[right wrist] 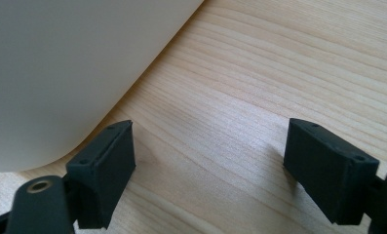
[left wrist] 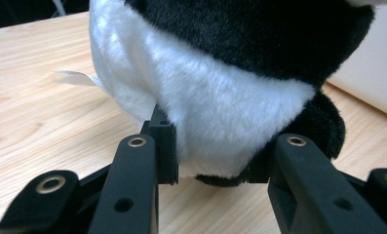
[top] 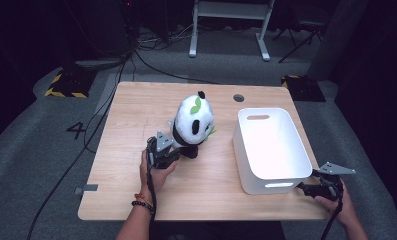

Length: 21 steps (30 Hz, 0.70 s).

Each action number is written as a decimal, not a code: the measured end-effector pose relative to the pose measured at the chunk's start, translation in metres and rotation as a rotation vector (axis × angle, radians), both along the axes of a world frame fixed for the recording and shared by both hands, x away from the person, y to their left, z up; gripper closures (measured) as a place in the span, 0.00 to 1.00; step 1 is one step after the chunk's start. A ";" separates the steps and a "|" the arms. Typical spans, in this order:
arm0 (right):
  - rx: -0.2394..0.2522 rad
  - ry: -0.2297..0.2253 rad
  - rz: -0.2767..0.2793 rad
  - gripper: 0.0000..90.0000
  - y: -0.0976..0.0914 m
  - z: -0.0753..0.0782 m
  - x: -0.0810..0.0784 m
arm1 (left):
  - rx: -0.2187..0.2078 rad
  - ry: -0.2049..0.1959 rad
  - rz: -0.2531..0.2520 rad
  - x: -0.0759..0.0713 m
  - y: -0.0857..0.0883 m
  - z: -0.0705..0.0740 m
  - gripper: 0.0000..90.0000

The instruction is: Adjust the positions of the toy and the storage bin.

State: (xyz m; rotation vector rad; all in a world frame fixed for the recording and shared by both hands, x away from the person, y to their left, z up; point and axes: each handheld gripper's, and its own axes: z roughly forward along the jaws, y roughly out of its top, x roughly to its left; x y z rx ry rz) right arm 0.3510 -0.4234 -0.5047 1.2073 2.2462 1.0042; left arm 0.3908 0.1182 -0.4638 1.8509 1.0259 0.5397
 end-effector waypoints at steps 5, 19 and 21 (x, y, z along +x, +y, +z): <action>0.001 0.000 0.001 0.21 0.000 0.000 0.000 | 0.015 0.035 -0.028 0.002 -0.007 -0.006 0.72; 0.000 0.000 0.000 0.21 0.000 0.000 0.000 | 0.019 0.084 -0.052 0.011 -0.012 -0.026 0.69; 0.001 0.000 -0.001 0.21 0.000 0.000 0.000 | 0.019 0.088 -0.051 0.011 -0.012 -0.027 0.66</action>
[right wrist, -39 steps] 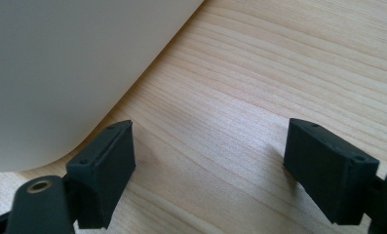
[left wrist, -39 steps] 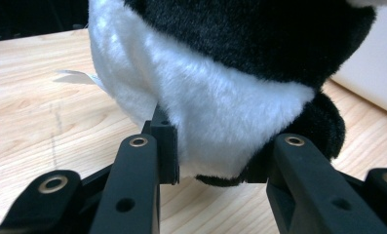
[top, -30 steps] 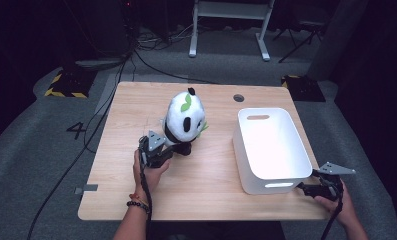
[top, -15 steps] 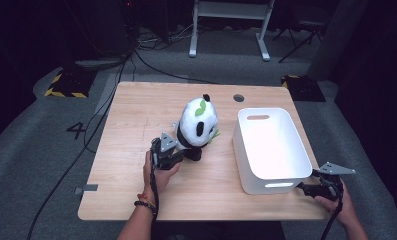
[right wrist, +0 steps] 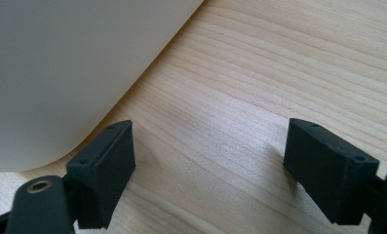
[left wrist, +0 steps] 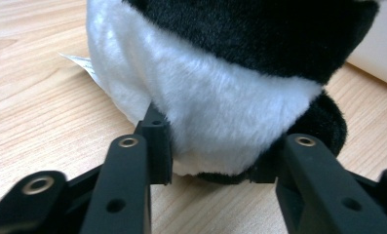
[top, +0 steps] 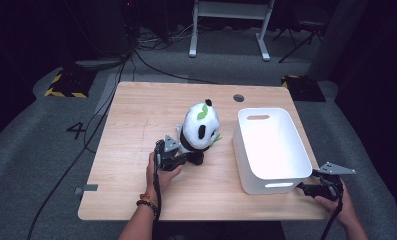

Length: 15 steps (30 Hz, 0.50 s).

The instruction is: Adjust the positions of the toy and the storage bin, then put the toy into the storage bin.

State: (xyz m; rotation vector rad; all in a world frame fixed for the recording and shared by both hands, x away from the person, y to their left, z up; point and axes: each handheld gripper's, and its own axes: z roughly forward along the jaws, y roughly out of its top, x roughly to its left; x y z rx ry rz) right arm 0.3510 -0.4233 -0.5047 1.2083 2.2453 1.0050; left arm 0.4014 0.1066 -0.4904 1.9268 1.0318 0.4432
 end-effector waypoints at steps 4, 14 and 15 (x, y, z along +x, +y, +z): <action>0.000 0.000 0.000 0.21 0.000 0.000 0.000 | 0.003 0.004 -0.004 -0.001 0.000 -0.002 0.57; -0.006 0.000 0.004 0.21 0.000 0.000 0.001 | -0.006 0.000 -0.012 -0.001 0.003 -0.002 0.64; -0.006 0.001 0.004 0.21 0.000 0.000 0.001 | 0.003 -0.016 -0.012 -0.001 0.002 -0.002 0.65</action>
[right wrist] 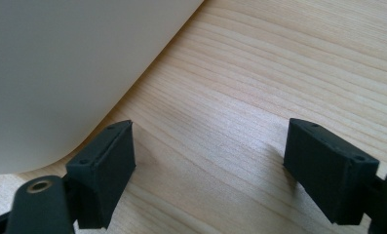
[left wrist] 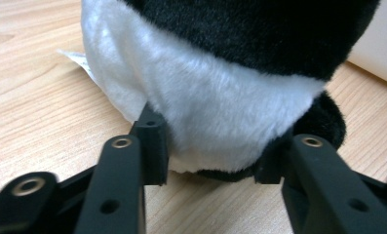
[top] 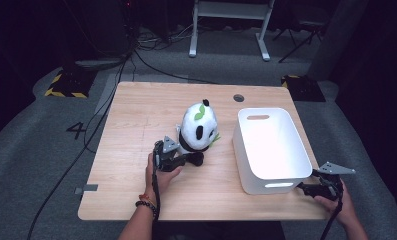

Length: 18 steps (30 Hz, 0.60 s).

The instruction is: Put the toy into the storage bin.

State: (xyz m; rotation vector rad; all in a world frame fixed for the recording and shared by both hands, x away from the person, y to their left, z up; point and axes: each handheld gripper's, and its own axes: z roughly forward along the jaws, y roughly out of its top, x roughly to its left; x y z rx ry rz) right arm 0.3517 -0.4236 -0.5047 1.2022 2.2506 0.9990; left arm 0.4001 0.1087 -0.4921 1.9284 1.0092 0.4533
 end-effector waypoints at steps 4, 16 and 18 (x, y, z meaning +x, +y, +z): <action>0.000 0.001 0.000 0.21 0.000 0.000 0.000 | 0.002 0.000 0.004 -0.002 -0.001 0.001 0.69; 0.001 0.001 0.000 0.21 0.000 0.000 0.000 | -0.049 -0.049 0.006 -0.005 -0.001 0.007 0.73; 0.000 0.000 0.001 0.21 0.000 0.000 0.000 | -0.038 -0.064 0.002 -0.005 -0.001 0.009 0.73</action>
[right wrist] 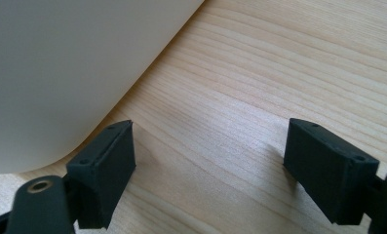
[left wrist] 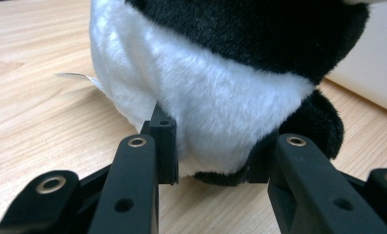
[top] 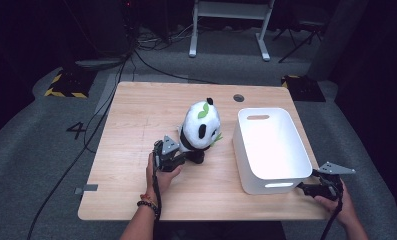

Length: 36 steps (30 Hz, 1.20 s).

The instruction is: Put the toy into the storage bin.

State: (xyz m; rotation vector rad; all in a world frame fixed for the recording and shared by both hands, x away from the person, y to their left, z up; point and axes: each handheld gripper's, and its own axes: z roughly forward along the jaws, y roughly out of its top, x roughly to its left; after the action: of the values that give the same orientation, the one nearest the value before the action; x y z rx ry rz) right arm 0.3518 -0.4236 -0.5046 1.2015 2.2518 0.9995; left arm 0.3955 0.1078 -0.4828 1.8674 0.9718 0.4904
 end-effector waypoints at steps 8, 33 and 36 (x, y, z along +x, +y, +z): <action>0.000 0.000 0.001 0.21 0.000 0.000 0.000 | -0.034 -0.041 -0.005 -0.002 0.000 0.015 0.73; 0.000 0.001 -0.001 0.21 0.000 0.000 0.000 | -0.054 -0.147 -0.042 -0.010 -0.012 0.069 0.73; 0.001 0.000 -0.002 0.21 0.000 0.000 0.000 | -0.047 -0.161 -0.056 -0.009 -0.017 0.073 0.72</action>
State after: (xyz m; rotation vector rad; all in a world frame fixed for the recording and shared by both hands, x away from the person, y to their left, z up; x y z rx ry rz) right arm 0.3517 -0.4234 -0.5047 1.2037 2.2501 1.0000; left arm 0.3870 0.0911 -0.4098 1.7782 0.8156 0.5703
